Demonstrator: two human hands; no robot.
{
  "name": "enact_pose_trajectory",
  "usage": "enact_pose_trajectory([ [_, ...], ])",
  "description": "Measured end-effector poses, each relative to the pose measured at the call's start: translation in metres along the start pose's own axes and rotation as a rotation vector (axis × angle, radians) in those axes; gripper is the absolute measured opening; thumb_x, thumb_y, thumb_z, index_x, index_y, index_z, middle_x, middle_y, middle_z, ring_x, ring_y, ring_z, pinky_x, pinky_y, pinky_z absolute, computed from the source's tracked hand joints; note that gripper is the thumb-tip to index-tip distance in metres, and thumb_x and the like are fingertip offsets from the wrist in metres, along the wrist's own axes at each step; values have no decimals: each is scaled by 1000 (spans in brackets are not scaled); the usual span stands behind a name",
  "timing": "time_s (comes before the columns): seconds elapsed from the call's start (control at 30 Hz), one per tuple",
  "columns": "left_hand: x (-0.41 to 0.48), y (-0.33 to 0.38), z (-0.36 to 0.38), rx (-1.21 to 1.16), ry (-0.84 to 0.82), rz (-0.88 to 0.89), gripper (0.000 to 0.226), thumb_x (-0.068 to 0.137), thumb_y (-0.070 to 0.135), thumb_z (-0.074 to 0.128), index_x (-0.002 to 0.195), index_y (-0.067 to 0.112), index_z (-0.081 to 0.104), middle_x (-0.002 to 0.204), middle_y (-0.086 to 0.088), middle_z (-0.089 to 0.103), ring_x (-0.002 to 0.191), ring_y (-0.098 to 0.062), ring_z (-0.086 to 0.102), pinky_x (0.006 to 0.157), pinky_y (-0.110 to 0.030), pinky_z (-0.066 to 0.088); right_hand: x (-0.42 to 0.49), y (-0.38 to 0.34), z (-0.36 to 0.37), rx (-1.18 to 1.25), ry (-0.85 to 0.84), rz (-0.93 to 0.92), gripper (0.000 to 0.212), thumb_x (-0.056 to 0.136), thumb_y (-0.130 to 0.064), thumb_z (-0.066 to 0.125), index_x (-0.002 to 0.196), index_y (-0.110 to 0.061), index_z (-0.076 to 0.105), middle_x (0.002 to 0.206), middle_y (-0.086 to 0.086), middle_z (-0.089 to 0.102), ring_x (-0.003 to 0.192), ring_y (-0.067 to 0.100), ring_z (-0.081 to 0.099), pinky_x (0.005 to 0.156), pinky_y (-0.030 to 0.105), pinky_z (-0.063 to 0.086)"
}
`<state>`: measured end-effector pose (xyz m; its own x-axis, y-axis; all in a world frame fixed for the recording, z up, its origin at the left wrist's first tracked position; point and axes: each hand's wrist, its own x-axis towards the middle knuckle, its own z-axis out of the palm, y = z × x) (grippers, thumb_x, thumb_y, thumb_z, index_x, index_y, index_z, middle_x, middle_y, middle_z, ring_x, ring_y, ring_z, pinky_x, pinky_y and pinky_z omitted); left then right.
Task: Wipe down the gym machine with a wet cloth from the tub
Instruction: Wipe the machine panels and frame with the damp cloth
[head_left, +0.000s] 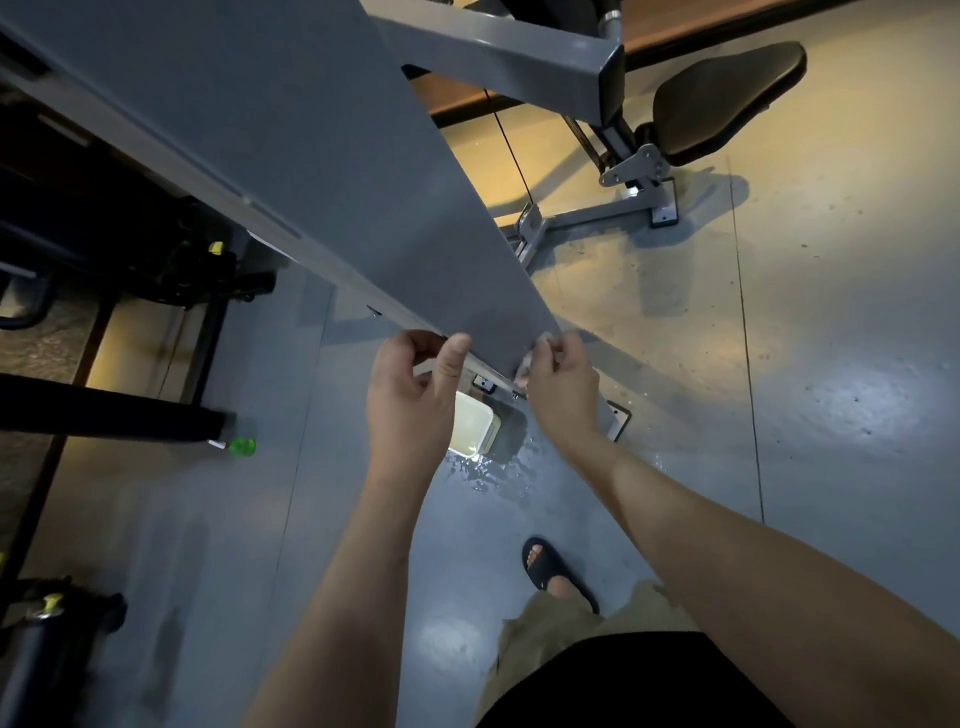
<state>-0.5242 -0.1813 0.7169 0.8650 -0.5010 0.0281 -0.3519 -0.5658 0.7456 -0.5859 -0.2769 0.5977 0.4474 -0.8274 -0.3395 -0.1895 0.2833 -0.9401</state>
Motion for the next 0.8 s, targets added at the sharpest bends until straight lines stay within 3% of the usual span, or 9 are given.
enact_pose_trajectory([
  [0.07, -2, -2, 4, 30, -14, 12, 22, 89, 54, 61, 87, 33, 56, 91, 8, 64, 86, 6, 61, 72, -5, 41, -18, -17, 3, 91, -30, -122, 21, 107, -21, 51, 87, -19, 56, 71, -6, 64, 70, 10, 63, 67, 31, 50],
  [0.17, -1, -8, 9, 76, -52, -6, 21, 95, 43, 66, 81, 32, 56, 83, 11, 65, 78, 8, 60, 69, -4, 41, -18, -8, 4, 61, -12, -193, 16, 107, -17, 52, 96, -8, 60, 72, -16, 64, 66, -2, 61, 64, 18, 46],
  [0.3, 4, -15, 12, 118, -82, -38, 30, 99, 44, 61, 80, 22, 60, 75, 8, 69, 72, 1, 63, 62, -8, 41, 1, 11, 7, 88, 61, 67, 21, 108, -28, 49, 92, -16, 54, 68, -5, 64, 65, 10, 63, 66, 30, 46],
  [0.4, 8, -18, 17, 117, -127, -60, 33, 101, 45, 58, 77, 22, 62, 74, 2, 72, 73, -9, 67, 62, -15, 45, -17, -2, 12, 145, -32, -216, 20, 108, -20, 49, 89, -15, 53, 67, -5, 60, 66, 17, 63, 65, 36, 50],
  [0.47, 8, -21, 23, 122, -171, -67, 33, 102, 40, 58, 75, 23, 62, 72, 6, 71, 71, -5, 67, 62, -15, 44, -22, 3, 13, 59, -44, -336, 19, 108, -15, 51, 89, -14, 55, 67, -10, 57, 65, 9, 61, 65, 29, 48],
  [0.5, 8, -23, 25, 127, -184, -72, 32, 103, 40, 58, 75, 24, 62, 70, 8, 70, 70, -3, 67, 61, -13, 43, -18, 12, 14, 8, -7, -298, 17, 107, -16, 51, 91, -15, 57, 68, -10, 57, 67, 6, 61, 66, 27, 48],
  [0.63, 11, -29, 33, 167, -154, -81, 37, 101, 46, 59, 75, 20, 62, 69, 2, 68, 67, -8, 63, 56, -18, 40, 9, 50, 11, -15, 55, 108, 19, 107, -32, 46, 94, -20, 54, 72, -3, 68, 72, 14, 67, 79, 45, 54],
  [0.73, 13, -30, 37, 195, -96, -89, 31, 96, 48, 65, 74, 27, 61, 71, 9, 69, 70, -1, 63, 58, -10, 41, -9, 42, 18, 60, 6, -10, 17, 109, -30, 44, 92, -33, 47, 75, -5, 65, 73, 16, 66, 72, 37, 54],
  [0.8, 16, -34, 41, 216, -73, -63, 30, 94, 50, 66, 77, 25, 63, 74, 8, 69, 71, -3, 65, 62, -13, 44, -22, 41, 20, 75, -46, -129, 21, 109, -28, 45, 92, -39, 44, 75, -7, 63, 74, 17, 65, 68, 34, 52],
])
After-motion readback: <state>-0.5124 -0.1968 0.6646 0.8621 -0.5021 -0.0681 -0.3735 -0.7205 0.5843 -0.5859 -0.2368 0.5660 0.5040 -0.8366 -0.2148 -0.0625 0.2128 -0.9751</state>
